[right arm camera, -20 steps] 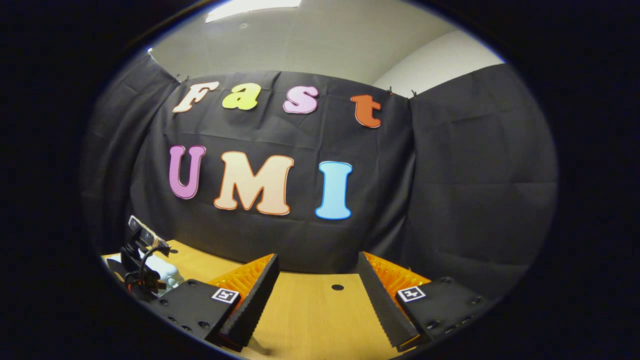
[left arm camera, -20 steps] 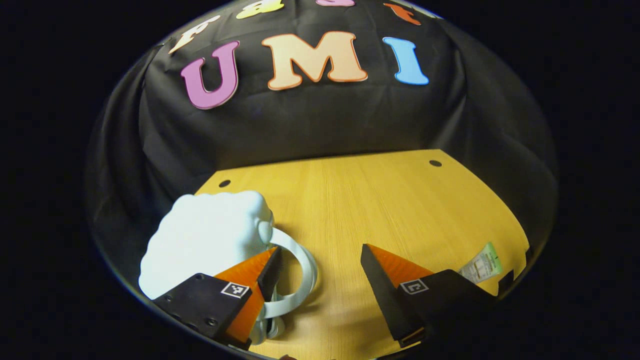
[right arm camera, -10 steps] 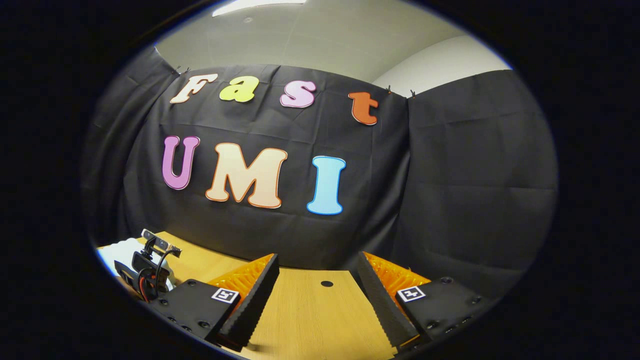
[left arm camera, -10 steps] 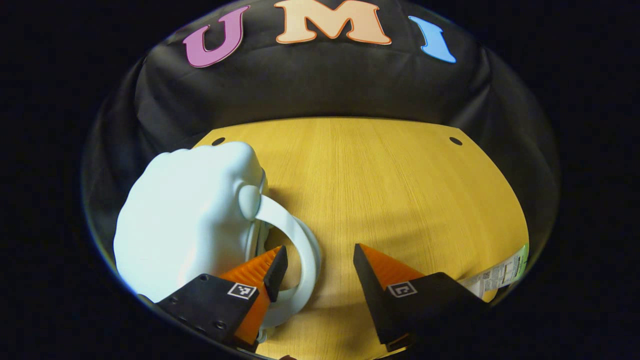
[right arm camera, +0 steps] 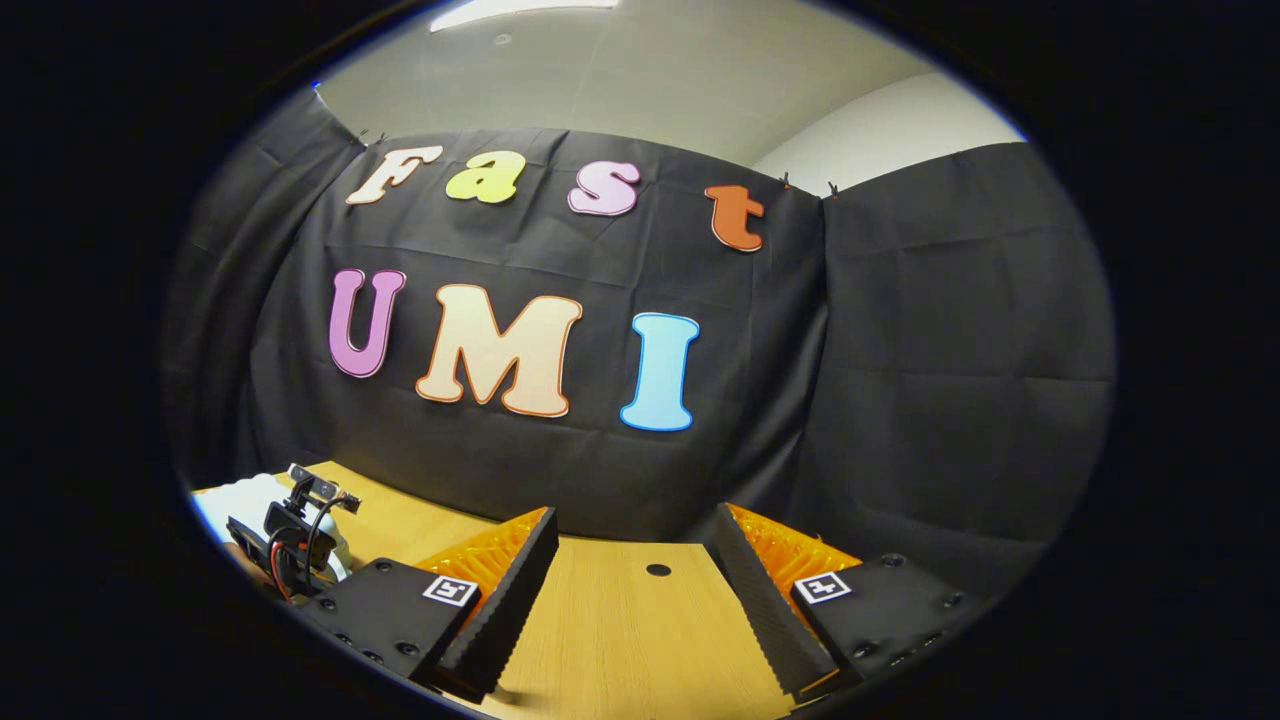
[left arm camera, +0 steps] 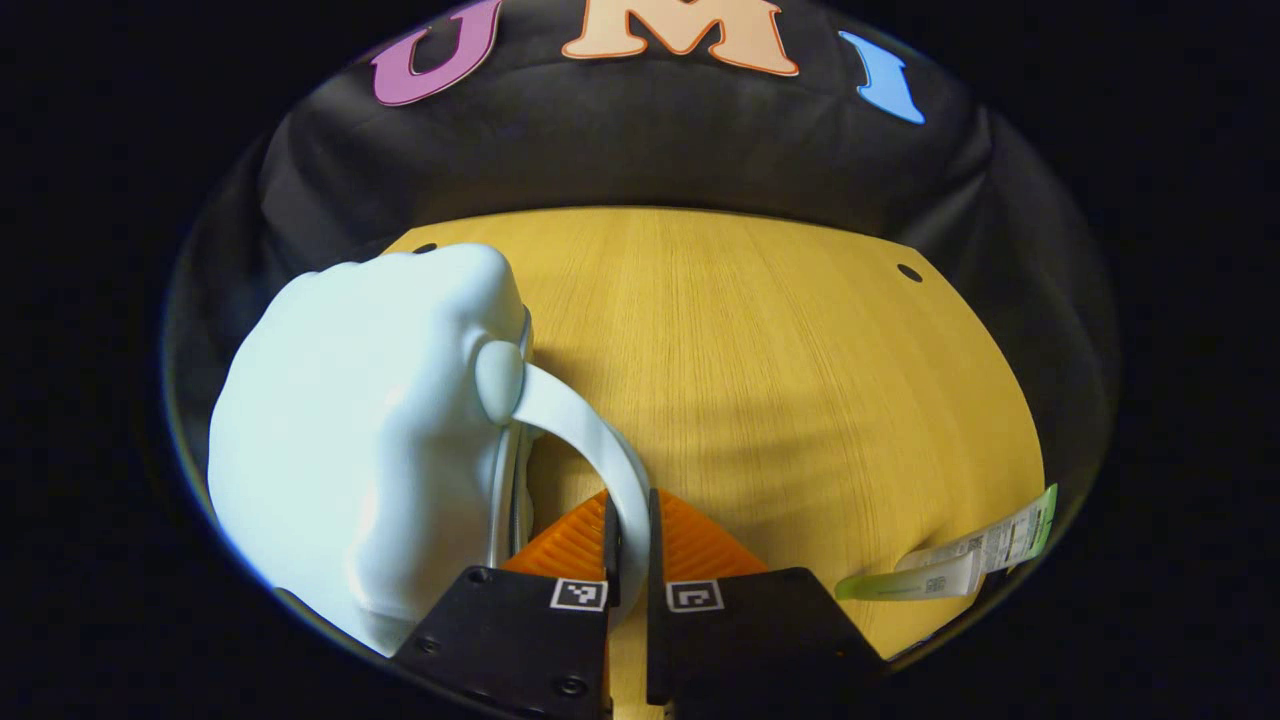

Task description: First open the suitcase, pack the skin care products into it, and then close the suitcase.

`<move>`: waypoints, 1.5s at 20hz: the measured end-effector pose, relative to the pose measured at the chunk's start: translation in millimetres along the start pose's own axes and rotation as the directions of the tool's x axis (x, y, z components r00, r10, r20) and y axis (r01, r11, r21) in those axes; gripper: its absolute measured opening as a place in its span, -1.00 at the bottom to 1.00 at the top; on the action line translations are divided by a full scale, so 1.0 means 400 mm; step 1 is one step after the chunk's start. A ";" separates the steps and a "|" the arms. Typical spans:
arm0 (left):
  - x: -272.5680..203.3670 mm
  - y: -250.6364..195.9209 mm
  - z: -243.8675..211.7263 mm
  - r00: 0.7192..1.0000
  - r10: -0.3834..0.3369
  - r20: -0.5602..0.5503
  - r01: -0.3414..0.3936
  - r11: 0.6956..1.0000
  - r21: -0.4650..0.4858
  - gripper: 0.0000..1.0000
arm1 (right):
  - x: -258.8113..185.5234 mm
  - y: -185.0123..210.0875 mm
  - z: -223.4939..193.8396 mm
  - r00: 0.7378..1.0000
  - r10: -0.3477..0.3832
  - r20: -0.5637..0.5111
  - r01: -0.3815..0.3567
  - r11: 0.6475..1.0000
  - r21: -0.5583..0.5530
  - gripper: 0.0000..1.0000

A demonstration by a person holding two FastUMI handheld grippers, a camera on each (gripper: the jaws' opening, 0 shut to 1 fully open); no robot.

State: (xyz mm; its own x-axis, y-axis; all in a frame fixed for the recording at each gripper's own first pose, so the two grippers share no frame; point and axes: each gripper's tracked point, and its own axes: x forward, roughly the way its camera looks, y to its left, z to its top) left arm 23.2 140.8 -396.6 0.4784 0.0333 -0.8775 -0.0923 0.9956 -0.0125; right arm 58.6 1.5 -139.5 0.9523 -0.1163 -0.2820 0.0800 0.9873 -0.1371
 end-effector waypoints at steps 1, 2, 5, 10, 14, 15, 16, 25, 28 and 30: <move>-0.001 -0.001 0.000 1.000 -0.004 -0.007 0.004 1.000 0.001 -0.88 | -0.002 0.003 0.000 1.000 0.003 0.003 -0.003 1.000 0.000 0.97; -0.005 -0.005 0.003 1.000 -0.015 -0.002 0.015 1.000 0.015 -0.94 | 0.000 0.008 0.000 1.000 0.007 0.004 -0.007 1.000 0.002 1.00; -0.034 -0.012 0.030 0.999 -0.010 0.040 0.007 0.997 0.079 -1.00 | -0.002 0.020 0.000 1.000 0.019 0.010 -0.020 1.000 0.009 1.00; -0.110 -0.021 0.073 0.997 -0.038 0.067 0.034 0.998 0.058 -1.00 | 0.001 0.064 -0.002 0.998 0.066 0.017 -0.067 0.997 0.026 0.97; -0.206 0.009 0.145 0.990 -0.027 0.141 0.015 0.996 0.088 -1.00 | 0.001 0.114 -0.006 0.993 0.116 0.020 -0.117 0.992 0.043 0.97; -0.228 0.016 0.159 0.989 -0.038 0.145 0.027 0.996 0.080 -1.00 | 0.001 0.127 -0.005 0.992 0.128 0.023 -0.129 0.991 0.048 1.00; -0.248 0.030 0.173 0.987 -0.042 0.157 0.034 0.998 0.059 -1.00 | 0.001 0.138 -0.004 0.990 0.138 0.025 -0.139 0.989 0.054 0.97; -0.459 0.294 0.348 0.945 0.031 0.326 -0.019 0.999 -0.038 -1.00 | 0.023 0.279 0.008 0.976 0.217 0.031 -0.219 0.973 0.079 0.97; -0.500 0.418 0.365 0.931 0.070 0.358 -0.050 0.997 -0.065 -1.00 | 0.029 0.340 0.022 0.971 0.235 0.039 -0.237 0.969 0.071 0.97; -0.521 0.512 0.377 0.921 0.098 0.377 -0.070 0.994 -0.086 -1.00 | 0.030 0.386 0.029 0.969 0.243 0.042 -0.245 0.967 0.070 0.97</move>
State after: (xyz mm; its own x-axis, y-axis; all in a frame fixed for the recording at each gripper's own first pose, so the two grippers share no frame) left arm 36.3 351.0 -144.0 0.7611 0.1609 -0.6283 -0.2003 0.9797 0.0083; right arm 85.7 153.7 -152.9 0.9547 0.1315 -0.2669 -0.1356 0.9908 0.0031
